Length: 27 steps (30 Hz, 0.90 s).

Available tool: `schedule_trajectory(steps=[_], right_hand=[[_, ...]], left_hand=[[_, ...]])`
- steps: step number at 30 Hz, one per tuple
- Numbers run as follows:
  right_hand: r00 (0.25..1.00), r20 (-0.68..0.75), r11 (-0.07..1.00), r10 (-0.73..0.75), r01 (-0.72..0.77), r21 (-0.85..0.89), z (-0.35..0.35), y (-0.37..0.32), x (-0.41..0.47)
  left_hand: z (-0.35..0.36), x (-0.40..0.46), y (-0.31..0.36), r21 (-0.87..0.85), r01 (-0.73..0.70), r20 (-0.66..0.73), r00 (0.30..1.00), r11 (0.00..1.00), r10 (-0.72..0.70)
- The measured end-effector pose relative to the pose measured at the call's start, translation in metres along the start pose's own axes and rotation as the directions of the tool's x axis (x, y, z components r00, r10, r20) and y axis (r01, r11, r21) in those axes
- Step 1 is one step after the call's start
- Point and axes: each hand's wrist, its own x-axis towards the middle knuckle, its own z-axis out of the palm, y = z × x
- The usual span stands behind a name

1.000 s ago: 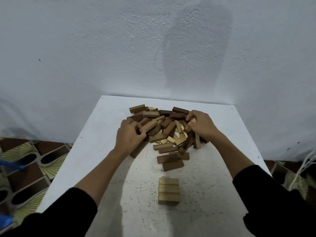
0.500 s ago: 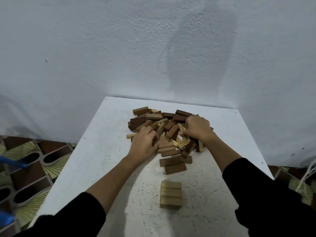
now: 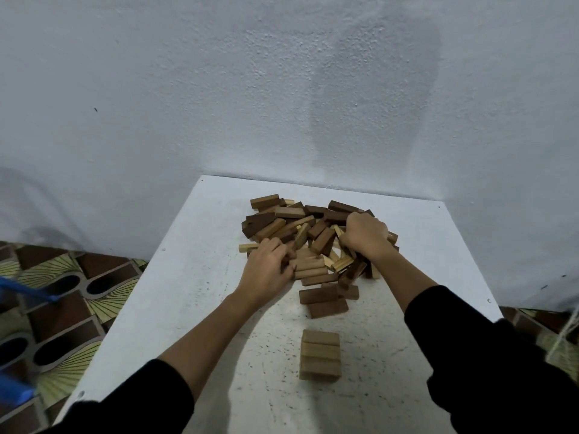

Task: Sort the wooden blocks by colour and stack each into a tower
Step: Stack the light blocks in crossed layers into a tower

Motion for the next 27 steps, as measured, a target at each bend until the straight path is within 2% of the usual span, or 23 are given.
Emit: schedule_trajectory(steps=[4,7,9,11,14,16,18,20,23,24,27], right_hand=[[0.998,-0.061,1.000,0.008,-0.007,0.019,-0.001,-0.004,-0.002],[0.995,-0.097,0.994,0.021,-0.010,0.112,-0.011,-0.008,-0.004],[0.993,-0.108,0.977,0.040,-0.016,0.212,-0.019,-0.013,-0.005],[0.995,-0.099,0.940,0.033,0.003,0.341,-0.028,-0.021,-0.008],[0.996,-0.045,0.837,-0.073,0.086,0.540,-0.038,-0.037,-0.022],[0.991,0.005,0.719,-0.132,0.092,0.689,-0.041,-0.046,-0.035],[0.984,0.039,0.622,-0.171,0.077,0.779,-0.041,-0.055,-0.046],[0.978,0.085,0.532,-0.192,0.031,0.846,-0.038,-0.063,-0.056],[0.930,0.250,0.252,-0.270,-0.182,0.951,-0.024,-0.084,-0.067],[0.916,0.278,0.232,-0.290,-0.215,0.949,-0.019,-0.089,-0.070],[0.915,0.273,0.337,-0.297,-0.167,0.927,0.004,-0.113,-0.087]], left_hand=[[-0.003,0.000,0.002,-0.009,0.013,0.003,1.000,1.000,-0.013],[-0.006,0.002,0.004,-0.070,0.034,-0.003,0.999,0.997,-0.035],[-0.008,0.004,0.010,-0.166,0.069,-0.010,0.997,0.984,-0.072],[-0.014,0.009,0.021,-0.366,0.161,0.020,0.986,0.917,-0.165],[-0.023,0.015,0.033,-0.660,0.288,0.143,0.955,0.694,-0.261],[-0.030,0.016,0.038,-0.760,0.308,0.155,0.941,0.573,-0.300],[-0.040,0.011,0.038,-0.814,0.304,0.128,0.925,0.496,-0.357],[-0.049,0.003,0.035,-0.817,0.310,0.114,0.914,0.486,-0.390],[-0.059,-0.021,0.016,-0.817,0.312,0.099,0.904,0.485,-0.415],[-0.061,-0.027,0.010,-0.814,0.314,0.089,0.899,0.489,-0.430],[-0.066,-0.055,-0.013,-0.749,0.396,0.071,0.846,0.531,-0.529]])
